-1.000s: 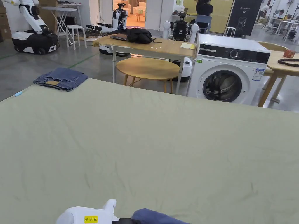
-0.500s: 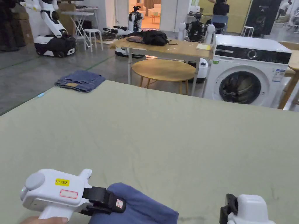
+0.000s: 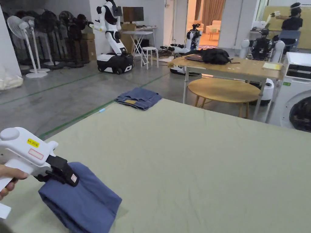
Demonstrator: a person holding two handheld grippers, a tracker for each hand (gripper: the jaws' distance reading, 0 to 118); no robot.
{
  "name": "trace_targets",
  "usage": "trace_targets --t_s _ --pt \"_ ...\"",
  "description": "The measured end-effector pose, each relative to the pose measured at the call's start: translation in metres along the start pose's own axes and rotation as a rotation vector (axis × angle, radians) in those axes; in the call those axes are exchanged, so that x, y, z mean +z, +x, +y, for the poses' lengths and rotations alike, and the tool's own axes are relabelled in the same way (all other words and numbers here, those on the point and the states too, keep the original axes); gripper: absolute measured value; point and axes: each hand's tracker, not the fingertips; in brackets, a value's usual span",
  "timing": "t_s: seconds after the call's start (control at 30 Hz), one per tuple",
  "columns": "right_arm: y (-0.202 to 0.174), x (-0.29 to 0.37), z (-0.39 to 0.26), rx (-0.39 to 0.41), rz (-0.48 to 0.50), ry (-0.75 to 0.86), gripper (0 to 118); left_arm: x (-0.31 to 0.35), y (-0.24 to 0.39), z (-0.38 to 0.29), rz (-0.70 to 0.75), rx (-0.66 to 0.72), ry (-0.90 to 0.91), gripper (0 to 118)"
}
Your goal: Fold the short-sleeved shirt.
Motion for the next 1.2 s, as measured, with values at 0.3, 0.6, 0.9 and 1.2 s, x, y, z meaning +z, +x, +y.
trace_targets --t_s 0.3,0.6,0.9,1.2 --pt "-0.002 -0.007 -0.007 0.014 -0.006 -0.041 0 0.002 -0.038 -0.001 0.179 0.085 0.0 19" --pt "-0.01 -0.008 -0.011 0.022 0.008 -0.04 0 0.022 -0.033 0.005 0.481 0.004 0.063 56" --pt "-0.011 -0.014 -0.018 -0.017 0.024 -0.055 0 -0.004 0.014 -0.02 0.457 -0.22 0.22 55" --pt "0.006 -0.005 -0.006 -0.046 -0.012 -0.019 0 -0.125 0.15 -0.117 0.326 -0.477 0.479 55"
